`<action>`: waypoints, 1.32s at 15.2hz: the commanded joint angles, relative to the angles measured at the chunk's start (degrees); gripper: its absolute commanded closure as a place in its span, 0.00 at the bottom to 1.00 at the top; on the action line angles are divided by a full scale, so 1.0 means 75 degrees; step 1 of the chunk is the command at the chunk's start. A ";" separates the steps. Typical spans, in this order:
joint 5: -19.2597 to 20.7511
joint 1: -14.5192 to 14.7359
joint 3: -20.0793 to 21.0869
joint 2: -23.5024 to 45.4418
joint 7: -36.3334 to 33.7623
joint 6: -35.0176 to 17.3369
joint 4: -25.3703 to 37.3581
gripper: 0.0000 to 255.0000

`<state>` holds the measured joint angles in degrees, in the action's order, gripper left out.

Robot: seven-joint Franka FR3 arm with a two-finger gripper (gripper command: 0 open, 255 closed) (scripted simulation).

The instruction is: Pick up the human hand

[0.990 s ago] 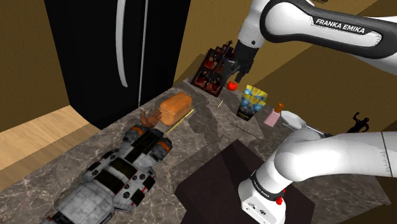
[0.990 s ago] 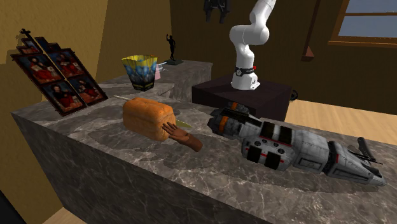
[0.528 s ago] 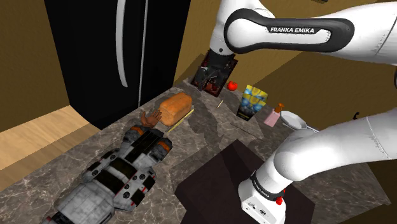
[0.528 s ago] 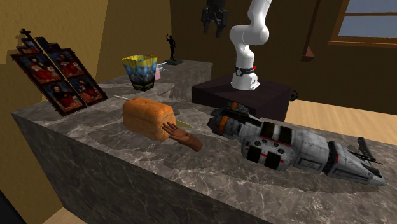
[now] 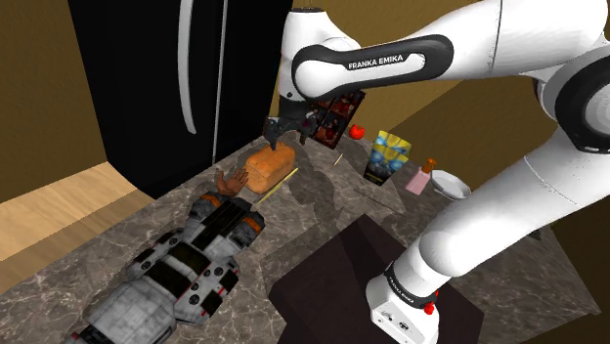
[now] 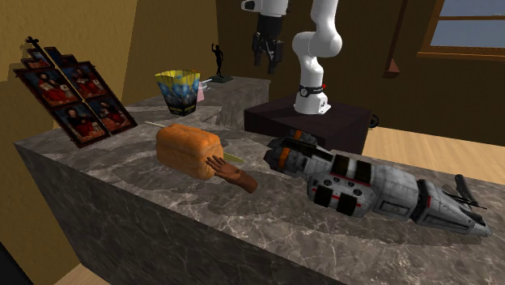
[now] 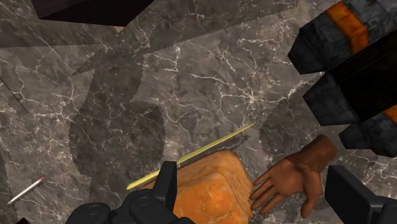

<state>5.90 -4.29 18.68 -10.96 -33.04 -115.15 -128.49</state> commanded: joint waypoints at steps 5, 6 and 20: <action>0.0918 0.0017 0.0289 0.2053 -0.1458 -0.0226 0.1297 0.00; 0.1078 0.0059 0.0289 0.2400 -0.1681 -0.0225 0.1547 0.00; 0.2365 0.1211 -0.0470 0.7294 -0.3497 0.0783 0.6455 0.00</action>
<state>23.33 4.11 15.71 40.87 -58.75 -110.12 -83.46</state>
